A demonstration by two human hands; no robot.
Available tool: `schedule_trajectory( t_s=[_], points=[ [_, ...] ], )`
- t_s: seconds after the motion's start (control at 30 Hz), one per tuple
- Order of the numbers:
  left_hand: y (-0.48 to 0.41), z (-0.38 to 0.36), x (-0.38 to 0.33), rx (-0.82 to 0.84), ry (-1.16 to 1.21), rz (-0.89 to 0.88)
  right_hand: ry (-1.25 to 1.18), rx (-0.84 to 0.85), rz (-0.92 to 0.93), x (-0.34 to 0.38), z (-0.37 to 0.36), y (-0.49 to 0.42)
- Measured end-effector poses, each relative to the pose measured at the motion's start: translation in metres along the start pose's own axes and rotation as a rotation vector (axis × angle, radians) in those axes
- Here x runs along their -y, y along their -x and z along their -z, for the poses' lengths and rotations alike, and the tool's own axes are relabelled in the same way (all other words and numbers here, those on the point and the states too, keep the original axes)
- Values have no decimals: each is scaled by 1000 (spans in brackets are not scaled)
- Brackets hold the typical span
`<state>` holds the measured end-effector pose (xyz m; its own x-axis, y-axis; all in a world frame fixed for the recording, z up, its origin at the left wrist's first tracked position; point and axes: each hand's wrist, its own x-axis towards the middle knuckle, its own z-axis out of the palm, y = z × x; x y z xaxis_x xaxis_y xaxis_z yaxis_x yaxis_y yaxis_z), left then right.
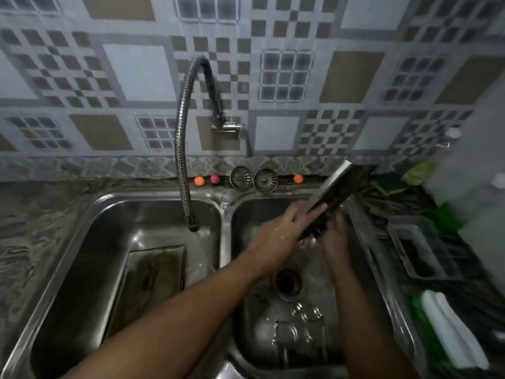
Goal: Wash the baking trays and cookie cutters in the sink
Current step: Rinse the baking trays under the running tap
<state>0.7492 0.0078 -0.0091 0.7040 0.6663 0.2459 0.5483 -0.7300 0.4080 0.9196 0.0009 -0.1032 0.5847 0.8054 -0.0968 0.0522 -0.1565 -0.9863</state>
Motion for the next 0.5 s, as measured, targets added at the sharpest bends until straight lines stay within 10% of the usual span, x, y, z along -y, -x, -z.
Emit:
schedule_trajectory(
  t_s=[0.33,0.5],
  points=[
    [10,-54,29,-105,91,330,294,-124,251,15,39,16],
    [15,-115,53,-88,297,488,394,80,219,-30,51,3]
  ],
)
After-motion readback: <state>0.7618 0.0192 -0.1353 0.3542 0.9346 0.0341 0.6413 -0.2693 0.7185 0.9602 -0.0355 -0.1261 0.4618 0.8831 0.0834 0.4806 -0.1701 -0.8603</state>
